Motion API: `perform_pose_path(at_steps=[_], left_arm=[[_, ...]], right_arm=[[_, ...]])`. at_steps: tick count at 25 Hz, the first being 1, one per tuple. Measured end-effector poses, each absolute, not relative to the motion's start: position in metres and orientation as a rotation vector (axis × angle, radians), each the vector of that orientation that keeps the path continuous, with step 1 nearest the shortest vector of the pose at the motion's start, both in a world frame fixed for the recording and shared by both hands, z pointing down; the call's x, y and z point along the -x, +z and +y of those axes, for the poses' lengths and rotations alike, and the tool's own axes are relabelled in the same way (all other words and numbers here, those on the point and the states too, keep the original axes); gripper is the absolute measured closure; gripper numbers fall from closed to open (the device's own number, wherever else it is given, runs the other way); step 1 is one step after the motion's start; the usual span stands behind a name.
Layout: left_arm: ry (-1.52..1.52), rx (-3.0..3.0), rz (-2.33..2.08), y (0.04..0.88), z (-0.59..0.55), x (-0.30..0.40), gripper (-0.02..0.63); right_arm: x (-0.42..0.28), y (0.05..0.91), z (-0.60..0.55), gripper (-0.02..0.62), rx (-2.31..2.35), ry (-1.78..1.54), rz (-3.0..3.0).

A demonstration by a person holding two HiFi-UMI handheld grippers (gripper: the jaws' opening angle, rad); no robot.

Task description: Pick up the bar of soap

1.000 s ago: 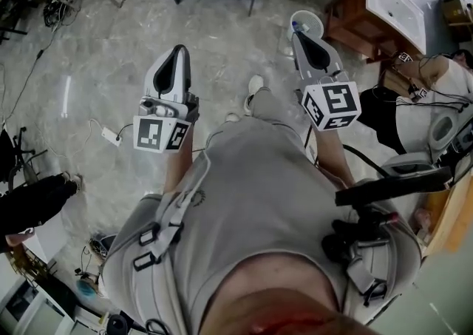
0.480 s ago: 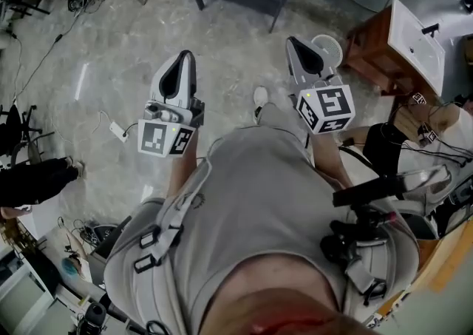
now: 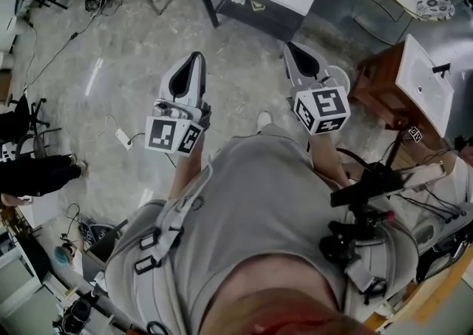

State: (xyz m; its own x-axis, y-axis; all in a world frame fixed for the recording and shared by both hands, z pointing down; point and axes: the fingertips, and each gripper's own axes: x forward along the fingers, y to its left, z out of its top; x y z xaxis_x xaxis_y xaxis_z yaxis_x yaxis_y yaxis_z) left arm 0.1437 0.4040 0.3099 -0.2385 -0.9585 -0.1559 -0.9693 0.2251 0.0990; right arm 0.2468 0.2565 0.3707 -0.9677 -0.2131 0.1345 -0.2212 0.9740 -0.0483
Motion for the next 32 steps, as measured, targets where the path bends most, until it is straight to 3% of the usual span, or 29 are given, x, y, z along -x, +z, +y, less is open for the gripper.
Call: perform_pose_path(at_steps=[12, 32], left_arm=[[0.317, 1.832, 2.562, 0.348, 0.327, -0.110, 0.612], [0.304, 1.834, 2.542, 0.351, 0.269, -0.097, 0.612]], right_arm=[[-0.200, 0.395, 0.174, 0.592, -0.181, 0.132, -3.008], [-0.205, 0.412, 0.102, 0.592, -0.282, 0.185, -2.979]])
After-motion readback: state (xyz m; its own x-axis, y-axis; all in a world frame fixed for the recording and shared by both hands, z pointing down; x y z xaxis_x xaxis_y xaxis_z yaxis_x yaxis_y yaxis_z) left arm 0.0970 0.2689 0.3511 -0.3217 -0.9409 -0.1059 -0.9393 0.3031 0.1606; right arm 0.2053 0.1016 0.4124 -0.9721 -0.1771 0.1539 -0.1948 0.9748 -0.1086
